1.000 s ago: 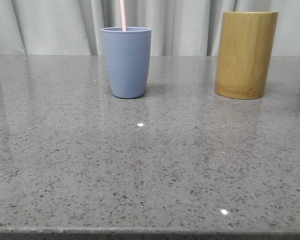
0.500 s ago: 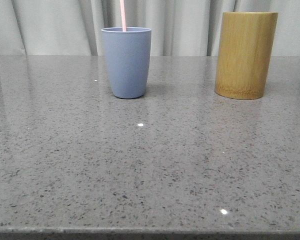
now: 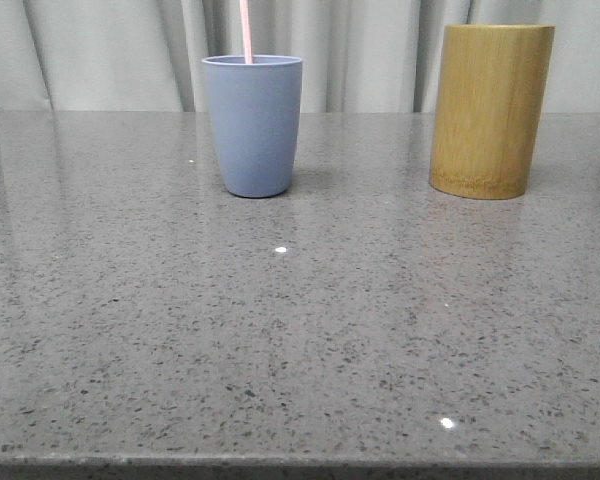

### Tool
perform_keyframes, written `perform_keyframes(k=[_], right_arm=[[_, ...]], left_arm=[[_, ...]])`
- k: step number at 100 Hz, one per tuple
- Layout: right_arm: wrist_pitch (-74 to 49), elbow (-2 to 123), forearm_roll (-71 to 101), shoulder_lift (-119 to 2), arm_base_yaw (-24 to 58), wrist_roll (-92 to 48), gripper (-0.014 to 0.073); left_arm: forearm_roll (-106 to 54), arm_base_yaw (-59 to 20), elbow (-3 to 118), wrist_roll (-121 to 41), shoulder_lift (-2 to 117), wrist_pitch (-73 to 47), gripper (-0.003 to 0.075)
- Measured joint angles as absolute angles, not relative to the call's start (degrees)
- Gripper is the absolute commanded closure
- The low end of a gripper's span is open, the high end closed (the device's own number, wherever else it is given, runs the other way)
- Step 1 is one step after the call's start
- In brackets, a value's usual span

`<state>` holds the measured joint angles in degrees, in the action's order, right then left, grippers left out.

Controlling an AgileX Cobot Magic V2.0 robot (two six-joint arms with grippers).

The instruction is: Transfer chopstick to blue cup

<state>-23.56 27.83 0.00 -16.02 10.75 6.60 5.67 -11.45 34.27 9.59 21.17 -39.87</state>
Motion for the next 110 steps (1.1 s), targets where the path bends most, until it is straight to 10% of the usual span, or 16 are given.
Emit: perform_keyframes(k=[110], right_arm=[[-23.10, 26.60, 0.00, -14.06, 10.75, 6.69, 0.0691]], left_arm=[[5.67, -11.38, 31.53, 9.59, 19.59, -38.82, 0.0739]])
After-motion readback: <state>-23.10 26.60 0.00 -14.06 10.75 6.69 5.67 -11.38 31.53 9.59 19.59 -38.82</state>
